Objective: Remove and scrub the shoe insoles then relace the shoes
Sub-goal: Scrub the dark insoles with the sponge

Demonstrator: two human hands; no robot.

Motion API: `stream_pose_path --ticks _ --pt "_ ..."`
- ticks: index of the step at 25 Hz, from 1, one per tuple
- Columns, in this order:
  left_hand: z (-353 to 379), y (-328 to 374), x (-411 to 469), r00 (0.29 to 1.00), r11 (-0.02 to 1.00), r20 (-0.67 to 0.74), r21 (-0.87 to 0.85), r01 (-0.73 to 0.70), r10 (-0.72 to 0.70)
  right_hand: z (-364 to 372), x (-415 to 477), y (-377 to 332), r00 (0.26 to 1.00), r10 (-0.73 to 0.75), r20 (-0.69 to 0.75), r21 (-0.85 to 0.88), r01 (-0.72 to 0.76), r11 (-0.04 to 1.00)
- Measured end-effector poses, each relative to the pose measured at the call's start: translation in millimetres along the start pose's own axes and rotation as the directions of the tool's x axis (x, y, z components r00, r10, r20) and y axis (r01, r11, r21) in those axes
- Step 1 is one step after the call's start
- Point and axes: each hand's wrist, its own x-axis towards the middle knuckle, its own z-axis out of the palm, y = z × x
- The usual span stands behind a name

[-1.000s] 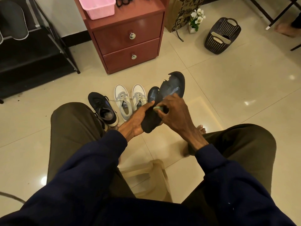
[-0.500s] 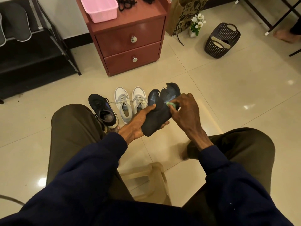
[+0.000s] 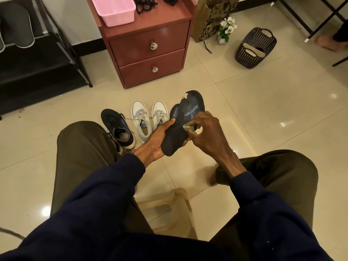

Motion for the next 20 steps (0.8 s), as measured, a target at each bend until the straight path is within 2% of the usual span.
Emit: stream_pose_path --ticks 2,6,8,11,14,17,18,20 --pt "-1.1 0.1 2.2 1.000 1.000 -0.009 -0.007 0.002 -0.003 4.2 -0.8 -3.8 0.995 -0.071 0.065 0.005 0.071 0.997" --pt "-7.1 0.0 5.9 0.999 0.999 0.024 0.047 0.023 -0.024 -7.5 6.1 14.4 0.977 0.135 -0.162 -0.086 -0.151 0.985" --pt "-11.0 -1.2 8.1 0.998 0.999 0.049 0.014 0.044 -0.044 -5.2 4.4 10.8 0.993 0.064 -0.100 -0.008 -0.065 0.998" --pt "-11.2 1.5 6.9 0.990 0.997 0.117 -0.019 0.080 -0.077 0.3 1.5 -2.3 0.991 -0.102 0.088 0.142 0.089 0.986" --pt "-12.1 2.6 7.6 0.995 0.996 0.082 0.066 0.052 -0.057 -1.6 1.5 -3.0 0.976 -0.125 0.180 0.215 0.085 0.973" --pt "-13.2 -2.0 9.4 1.000 0.994 -0.011 0.111 -0.005 0.006 2.1 -0.7 -5.5 0.948 -0.145 0.284 0.187 0.094 0.978" --pt "-12.6 -3.2 9.2 1.000 0.995 -0.012 0.103 -0.008 0.009 4.2 -1.1 -6.4 0.950 -0.144 0.277 0.156 0.104 0.982" --pt "-8.2 -5.1 5.2 0.999 0.993 0.036 0.115 0.037 -0.041 4.7 0.2 -2.5 0.991 -0.063 0.117 -0.007 0.064 0.998"
